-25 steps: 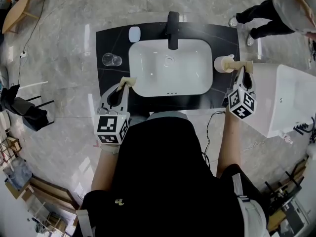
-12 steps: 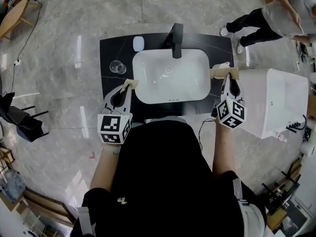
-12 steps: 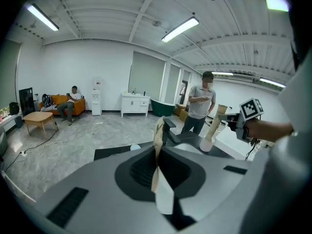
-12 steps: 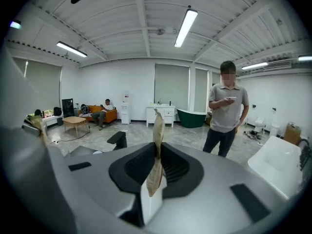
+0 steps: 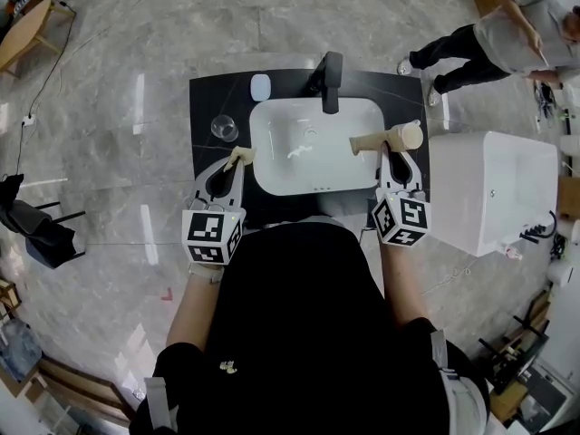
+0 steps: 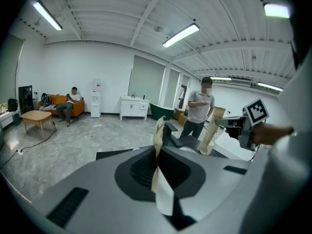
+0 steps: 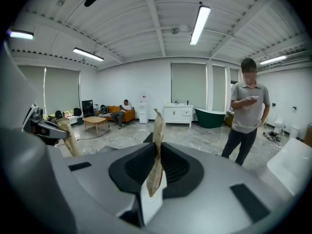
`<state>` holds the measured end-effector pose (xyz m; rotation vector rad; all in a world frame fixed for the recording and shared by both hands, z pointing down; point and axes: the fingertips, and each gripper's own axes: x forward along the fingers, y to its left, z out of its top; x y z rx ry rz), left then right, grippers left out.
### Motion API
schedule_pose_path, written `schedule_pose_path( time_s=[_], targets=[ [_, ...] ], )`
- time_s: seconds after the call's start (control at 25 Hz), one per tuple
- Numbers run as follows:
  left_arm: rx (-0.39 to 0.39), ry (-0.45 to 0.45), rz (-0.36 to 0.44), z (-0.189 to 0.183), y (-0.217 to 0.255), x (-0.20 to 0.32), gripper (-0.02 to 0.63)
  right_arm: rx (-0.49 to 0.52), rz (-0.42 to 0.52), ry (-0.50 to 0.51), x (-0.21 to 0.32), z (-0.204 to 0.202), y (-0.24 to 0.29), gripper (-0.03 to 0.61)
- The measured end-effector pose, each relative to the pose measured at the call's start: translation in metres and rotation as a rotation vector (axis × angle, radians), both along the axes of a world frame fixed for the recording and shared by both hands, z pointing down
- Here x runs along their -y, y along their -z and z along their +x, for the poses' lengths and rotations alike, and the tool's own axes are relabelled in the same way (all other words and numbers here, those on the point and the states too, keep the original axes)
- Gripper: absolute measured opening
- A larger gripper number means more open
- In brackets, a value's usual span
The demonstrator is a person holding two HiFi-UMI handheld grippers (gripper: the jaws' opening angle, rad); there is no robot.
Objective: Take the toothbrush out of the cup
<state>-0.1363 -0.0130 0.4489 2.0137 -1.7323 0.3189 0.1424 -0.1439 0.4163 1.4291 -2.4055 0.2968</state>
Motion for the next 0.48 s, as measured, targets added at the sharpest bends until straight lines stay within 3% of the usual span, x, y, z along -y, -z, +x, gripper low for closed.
schedule_pose_path(
  time_s=[0.48],
  targets=[
    [0.003, -0.019, 0.017, -0.003, 0.002, -0.001, 0.029, 0.034, -0.051, 0.233, -0.053, -0.086, -0.009, 0.055]
  ],
)
